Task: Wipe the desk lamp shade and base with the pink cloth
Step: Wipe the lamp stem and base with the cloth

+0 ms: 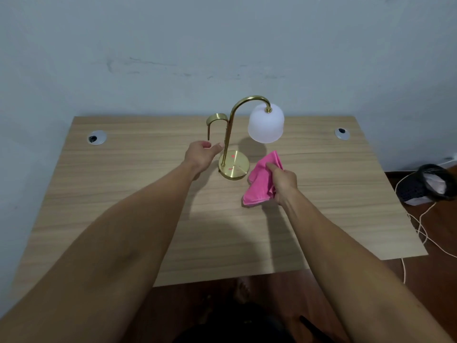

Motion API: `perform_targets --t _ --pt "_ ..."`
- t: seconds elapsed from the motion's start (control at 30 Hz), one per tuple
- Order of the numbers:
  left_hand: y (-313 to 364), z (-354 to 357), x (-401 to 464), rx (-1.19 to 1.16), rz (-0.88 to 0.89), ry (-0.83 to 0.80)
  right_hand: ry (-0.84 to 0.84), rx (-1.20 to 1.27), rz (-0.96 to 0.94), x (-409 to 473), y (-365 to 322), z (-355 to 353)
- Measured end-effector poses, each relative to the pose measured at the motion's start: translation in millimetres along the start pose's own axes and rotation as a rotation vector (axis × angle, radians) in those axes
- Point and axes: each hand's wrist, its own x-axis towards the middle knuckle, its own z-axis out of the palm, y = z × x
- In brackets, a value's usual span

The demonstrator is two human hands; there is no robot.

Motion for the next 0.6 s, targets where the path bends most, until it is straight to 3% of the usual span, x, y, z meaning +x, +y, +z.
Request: perform_targets --t 0.2,0.43,0.6 --pt "4 29 -2 -0.010 0.070 -0.028 0.017 -0.058 -0.041 29 -12 -2" --pt "13 42 4 0.173 0.237 0.119 -0.054 -0.113 -0.378 45 -30 27" --pt "9 37 15 0.353 0.329 0.094 -0.159 -0.343 -0.506 59 -16 67"
